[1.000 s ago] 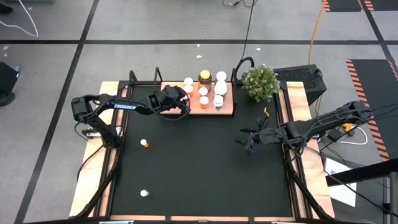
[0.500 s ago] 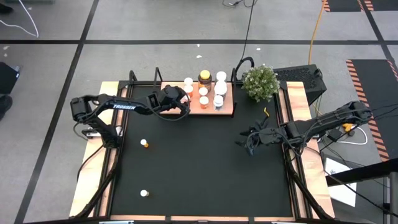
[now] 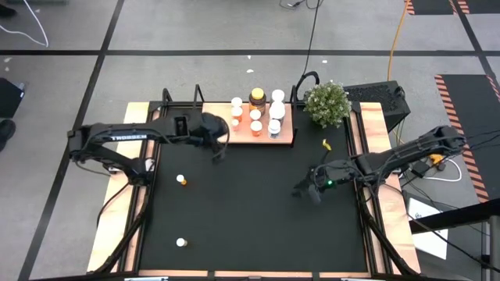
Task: Pick and place medicine bottles onto shelf by color
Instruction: Put the orange pill bottle on the shelf aligned with the other orange pill bottles
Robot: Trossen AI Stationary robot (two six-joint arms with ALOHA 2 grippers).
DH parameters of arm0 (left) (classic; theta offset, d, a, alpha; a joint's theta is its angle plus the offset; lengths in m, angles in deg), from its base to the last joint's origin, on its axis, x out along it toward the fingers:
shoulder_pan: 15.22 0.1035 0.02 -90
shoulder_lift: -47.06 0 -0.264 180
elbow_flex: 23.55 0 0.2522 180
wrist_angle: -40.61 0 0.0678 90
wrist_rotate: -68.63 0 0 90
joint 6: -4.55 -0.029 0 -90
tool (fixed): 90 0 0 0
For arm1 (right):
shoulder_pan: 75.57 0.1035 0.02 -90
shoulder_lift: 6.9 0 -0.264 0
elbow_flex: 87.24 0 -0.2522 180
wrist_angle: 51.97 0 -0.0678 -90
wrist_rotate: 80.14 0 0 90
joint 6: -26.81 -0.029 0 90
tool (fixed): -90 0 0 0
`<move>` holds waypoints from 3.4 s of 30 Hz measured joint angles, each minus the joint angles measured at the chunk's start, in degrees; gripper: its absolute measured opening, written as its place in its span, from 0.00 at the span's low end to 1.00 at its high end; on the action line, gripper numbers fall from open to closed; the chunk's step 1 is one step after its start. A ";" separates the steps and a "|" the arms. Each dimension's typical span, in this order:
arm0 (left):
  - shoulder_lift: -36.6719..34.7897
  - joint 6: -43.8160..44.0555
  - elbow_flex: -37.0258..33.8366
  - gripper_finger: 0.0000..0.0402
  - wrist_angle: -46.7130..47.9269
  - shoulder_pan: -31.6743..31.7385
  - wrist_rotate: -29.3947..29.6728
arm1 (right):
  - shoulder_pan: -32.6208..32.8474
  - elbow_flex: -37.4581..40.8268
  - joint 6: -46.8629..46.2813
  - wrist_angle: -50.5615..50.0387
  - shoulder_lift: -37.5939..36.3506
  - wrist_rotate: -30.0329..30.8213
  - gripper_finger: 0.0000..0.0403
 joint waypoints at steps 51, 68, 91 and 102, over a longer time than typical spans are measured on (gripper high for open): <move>-26.77 38.20 -11.81 0.92 43.96 -31.43 9.38 | -5.68 -68.54 50.05 34.01 84.08 11.27 0.74; -26.64 31.77 -11.81 0.92 45.06 -31.41 4.85 | -10.44 -95.81 46.48 23.31 105.47 8.58 0.76; -26.55 29.06 -11.81 0.92 44.95 -31.43 2.99 | -13.42 -99.73 51.09 26.47 110.17 0.67 0.53; -26.55 31.40 -11.81 0.92 44.95 -31.43 2.60 | -14.02 -99.56 51.07 29.61 110.40 -0.60 0.27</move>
